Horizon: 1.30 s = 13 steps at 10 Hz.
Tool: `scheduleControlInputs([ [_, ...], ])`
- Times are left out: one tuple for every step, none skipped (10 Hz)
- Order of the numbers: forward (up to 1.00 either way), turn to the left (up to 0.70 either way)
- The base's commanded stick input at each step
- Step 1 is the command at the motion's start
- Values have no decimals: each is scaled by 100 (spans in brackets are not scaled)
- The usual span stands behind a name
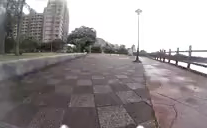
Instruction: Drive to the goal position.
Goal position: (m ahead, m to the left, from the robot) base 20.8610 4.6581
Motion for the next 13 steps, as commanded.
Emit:
scheduleControlInputs([
  [85,1],
  [85,1],
  [85,1],
  [85,1],
  [85,1],
  [85,1],
  [85,1],
  [85,1],
  [85,1],
  [85,1],
  [85,1],
  [85,1],
  [85,1],
])
